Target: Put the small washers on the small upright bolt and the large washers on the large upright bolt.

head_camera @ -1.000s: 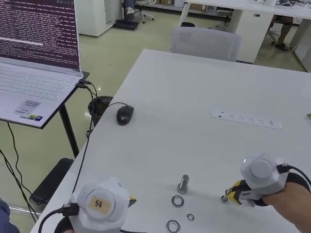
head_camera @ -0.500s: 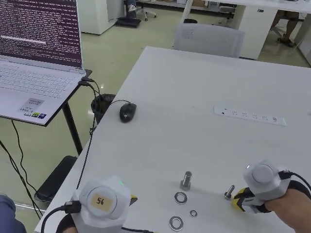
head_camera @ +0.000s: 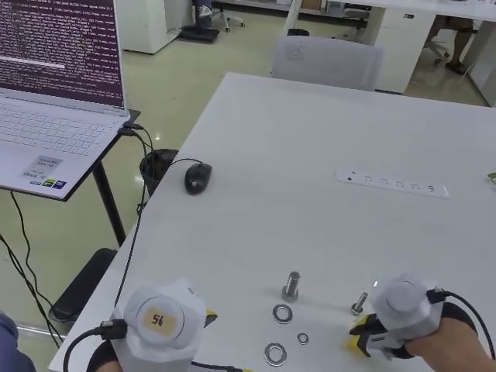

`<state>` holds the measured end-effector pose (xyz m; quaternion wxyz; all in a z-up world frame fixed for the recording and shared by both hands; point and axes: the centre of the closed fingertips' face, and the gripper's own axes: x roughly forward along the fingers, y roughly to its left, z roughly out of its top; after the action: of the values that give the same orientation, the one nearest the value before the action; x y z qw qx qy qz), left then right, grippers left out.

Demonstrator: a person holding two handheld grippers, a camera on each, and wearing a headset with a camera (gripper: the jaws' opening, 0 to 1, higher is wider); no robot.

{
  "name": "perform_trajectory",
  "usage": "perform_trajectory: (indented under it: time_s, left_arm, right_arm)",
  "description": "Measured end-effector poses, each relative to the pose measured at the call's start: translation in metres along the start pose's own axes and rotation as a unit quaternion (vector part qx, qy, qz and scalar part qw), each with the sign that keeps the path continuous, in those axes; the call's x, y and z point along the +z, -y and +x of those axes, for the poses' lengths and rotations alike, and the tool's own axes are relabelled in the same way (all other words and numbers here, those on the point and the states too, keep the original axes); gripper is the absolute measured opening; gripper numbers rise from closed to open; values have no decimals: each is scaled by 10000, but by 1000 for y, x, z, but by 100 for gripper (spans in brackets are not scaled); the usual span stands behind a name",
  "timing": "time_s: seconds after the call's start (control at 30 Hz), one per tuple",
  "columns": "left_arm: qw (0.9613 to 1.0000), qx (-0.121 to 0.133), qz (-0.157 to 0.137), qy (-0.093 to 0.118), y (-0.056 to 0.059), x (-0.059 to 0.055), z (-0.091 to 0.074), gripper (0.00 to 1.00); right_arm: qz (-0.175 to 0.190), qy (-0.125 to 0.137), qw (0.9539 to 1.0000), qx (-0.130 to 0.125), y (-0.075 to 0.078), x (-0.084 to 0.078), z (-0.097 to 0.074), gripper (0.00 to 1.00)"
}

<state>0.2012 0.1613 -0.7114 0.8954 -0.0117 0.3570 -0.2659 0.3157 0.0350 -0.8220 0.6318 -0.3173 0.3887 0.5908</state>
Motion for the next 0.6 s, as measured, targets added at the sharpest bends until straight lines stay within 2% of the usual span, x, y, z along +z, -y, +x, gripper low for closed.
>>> perform_trajectory:
  time_s: [0.03, 0.1, 0.27, 0.37, 0.4, 0.6]
  left_arm:
    - [10000, -2, -3, 8, 0, 0, 0, 70]
    - [10000, -5, 5, 13, 1, 1, 0, 70]
    - [10000, -5, 22, 18, 1, 1, -1, 70]
    - [10000, 25, 18, 15, -1, -1, -4, 70]
    - [10000, 36, 9, 20, -2, -1, -5, 70]
    - [9999, 91, -41, 51, -5, -1, -8, 70]
  right_arm:
    - [-99, 84, 9998, 149, -8, 8, 5, 16]
    - [-298, 148, 9990, 281, -17, 20, 13, 16]
    - [-632, 96, 9972, 389, -25, 40, 25, 16]
    - [-880, 24, 9950, 469, -28, 44, 28, 16]
    - [-1059, -46, 9932, 476, -29, 44, 29, 16]
    - [-1387, -223, 9886, 532, -28, 42, 30, 17]
